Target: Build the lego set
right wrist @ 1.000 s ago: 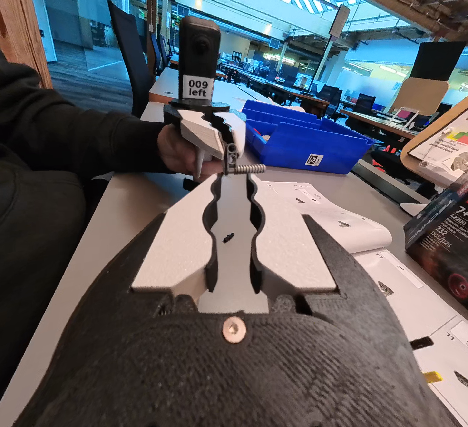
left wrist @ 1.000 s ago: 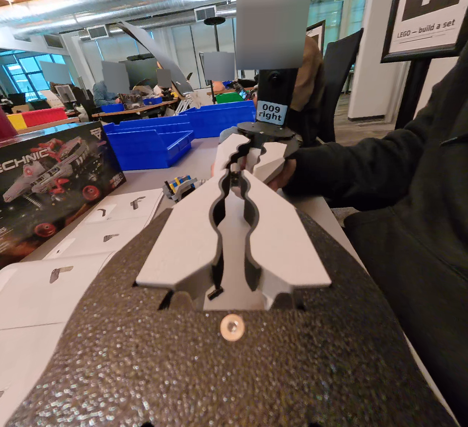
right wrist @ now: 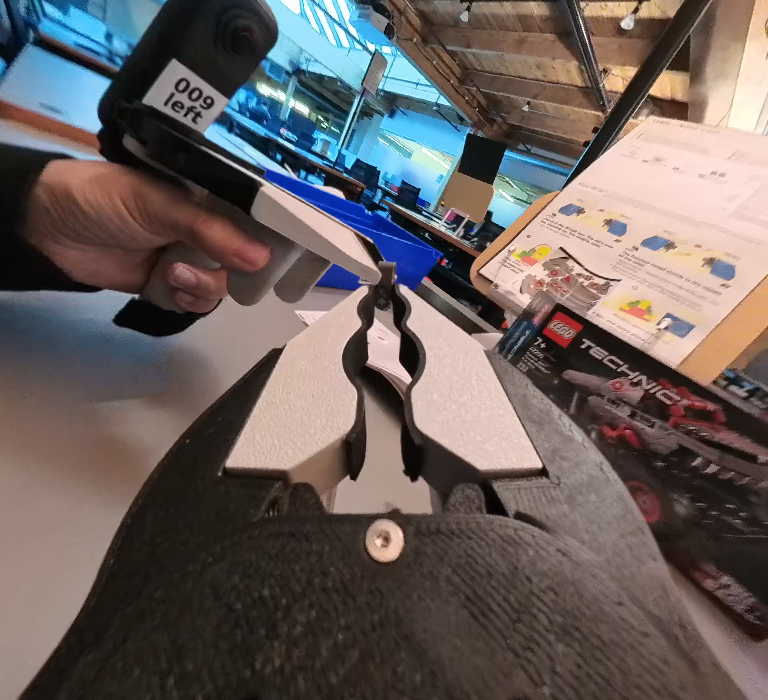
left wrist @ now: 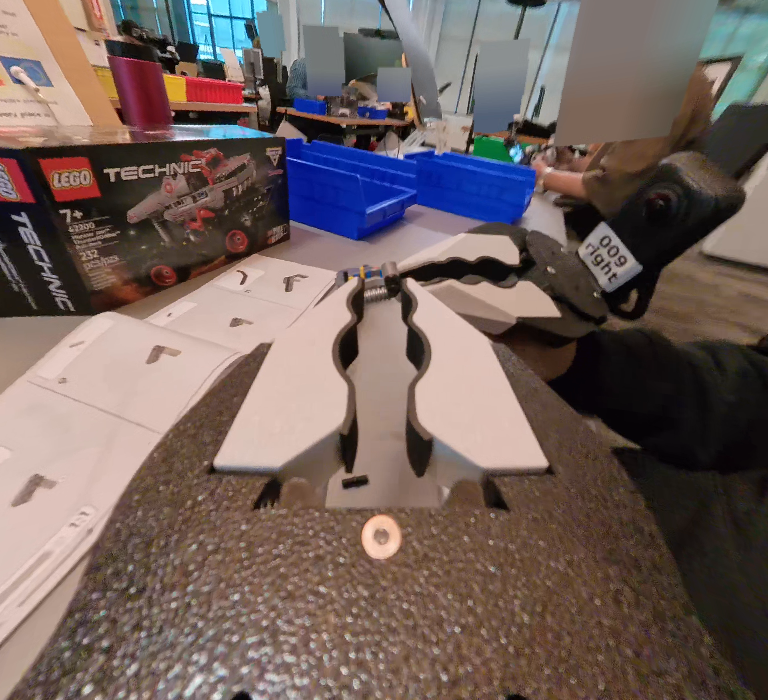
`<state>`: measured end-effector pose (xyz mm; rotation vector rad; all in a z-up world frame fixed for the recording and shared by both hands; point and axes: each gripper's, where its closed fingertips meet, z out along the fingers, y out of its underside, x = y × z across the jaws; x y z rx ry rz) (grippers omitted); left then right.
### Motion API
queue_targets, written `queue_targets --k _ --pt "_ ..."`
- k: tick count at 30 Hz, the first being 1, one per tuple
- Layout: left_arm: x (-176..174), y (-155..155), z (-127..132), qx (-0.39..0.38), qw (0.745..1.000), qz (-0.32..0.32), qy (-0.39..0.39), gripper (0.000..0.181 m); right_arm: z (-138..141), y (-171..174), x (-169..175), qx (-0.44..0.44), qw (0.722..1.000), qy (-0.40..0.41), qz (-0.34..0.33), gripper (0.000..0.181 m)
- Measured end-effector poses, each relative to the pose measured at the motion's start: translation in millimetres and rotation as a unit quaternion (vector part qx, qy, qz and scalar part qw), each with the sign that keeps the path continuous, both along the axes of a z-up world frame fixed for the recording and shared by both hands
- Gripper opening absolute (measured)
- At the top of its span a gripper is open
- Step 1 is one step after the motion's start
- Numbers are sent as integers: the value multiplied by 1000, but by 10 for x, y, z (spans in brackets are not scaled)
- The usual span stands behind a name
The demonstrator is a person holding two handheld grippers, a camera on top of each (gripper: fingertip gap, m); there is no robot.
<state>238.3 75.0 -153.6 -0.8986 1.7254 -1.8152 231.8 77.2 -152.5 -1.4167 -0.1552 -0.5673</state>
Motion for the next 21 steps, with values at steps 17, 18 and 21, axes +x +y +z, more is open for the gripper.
queue_targets --k 17,18,21 --pt "-173 90 -149 195 975 -49 96 17 -120 86 -123 -86 976 -194 -57 5" --pt "-179 101 -147 199 974 -52 95 14 -129 95 -136 -91 972 -207 -60 5" --pt "-212 123 -188 213 969 -64 109 8 -158 121 -163 -103 965 -231 -65 5"
